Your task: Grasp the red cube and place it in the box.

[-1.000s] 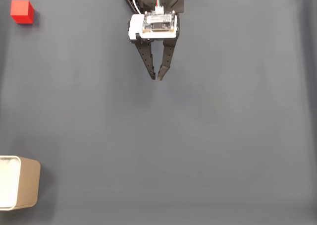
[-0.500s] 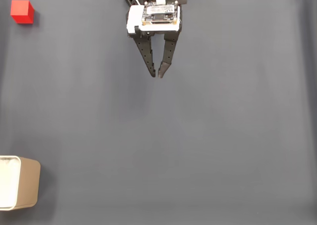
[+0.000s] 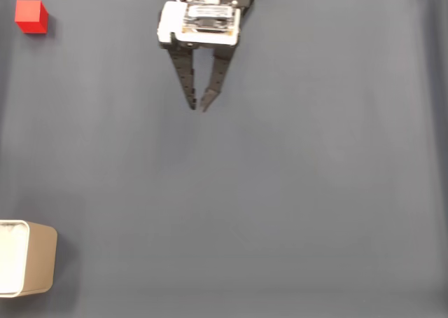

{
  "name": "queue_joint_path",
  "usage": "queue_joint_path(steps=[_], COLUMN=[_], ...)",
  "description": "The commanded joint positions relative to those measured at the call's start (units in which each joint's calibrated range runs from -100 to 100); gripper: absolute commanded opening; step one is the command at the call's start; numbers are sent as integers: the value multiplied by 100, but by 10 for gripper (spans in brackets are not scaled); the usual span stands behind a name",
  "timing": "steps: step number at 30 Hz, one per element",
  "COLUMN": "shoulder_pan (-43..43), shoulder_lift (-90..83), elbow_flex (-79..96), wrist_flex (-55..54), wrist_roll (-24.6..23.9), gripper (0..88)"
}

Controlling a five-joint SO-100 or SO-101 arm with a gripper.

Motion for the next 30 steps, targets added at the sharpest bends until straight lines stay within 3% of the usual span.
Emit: queue_joint_path(steps=[1, 30], shoulder_pan=[270, 2706], shoulder_lift=[122, 1145], elbow_flex=[-401, -2162], wrist_flex=[16, 1155], wrist_roll=[63, -225], gripper=[0, 0])
